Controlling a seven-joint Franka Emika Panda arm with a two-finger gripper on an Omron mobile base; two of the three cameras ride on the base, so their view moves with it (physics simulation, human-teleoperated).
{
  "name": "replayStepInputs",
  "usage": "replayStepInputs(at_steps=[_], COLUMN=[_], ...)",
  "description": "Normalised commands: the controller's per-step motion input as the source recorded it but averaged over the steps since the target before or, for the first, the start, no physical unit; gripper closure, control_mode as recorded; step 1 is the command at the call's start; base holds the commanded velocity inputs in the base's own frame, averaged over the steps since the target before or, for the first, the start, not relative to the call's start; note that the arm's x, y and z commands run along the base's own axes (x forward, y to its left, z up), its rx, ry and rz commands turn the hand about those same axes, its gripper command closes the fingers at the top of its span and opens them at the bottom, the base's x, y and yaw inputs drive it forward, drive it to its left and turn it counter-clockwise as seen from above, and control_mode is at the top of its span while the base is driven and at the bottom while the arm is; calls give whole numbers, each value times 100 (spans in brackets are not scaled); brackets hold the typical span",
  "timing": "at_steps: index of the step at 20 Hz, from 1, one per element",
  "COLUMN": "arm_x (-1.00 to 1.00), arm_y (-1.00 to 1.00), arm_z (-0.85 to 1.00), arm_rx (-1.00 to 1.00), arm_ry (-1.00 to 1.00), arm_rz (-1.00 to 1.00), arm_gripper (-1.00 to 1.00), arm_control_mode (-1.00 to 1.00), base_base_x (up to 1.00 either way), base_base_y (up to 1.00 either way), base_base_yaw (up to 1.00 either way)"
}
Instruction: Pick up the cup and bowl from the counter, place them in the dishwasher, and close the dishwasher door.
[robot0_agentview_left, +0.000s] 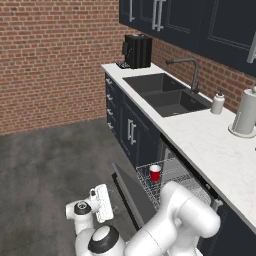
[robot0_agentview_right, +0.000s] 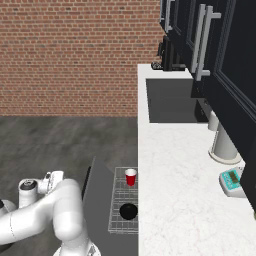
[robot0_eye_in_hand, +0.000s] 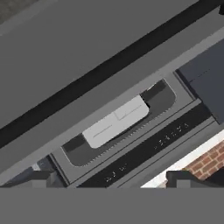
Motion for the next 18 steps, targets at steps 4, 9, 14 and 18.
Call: replayStepInputs(at_steps=[4, 9, 14, 18], arm_x=[41, 59, 52, 43], arm_y=[0, 0, 20, 62], arm_z=[-45, -70, -94, -89], arm_rx=[-3, 2, 14, 14], arm_ry=[3, 3, 1, 0], arm_rz=[16, 10, 6, 0], arm_gripper=[-100, -100, -100, -100], arm_control_mode=[-100, -100, -100, -100], base_base_x=[0, 0, 0, 0], base_base_y=[0, 0, 0, 0], base_base_yaw=[0, 0, 0, 0])
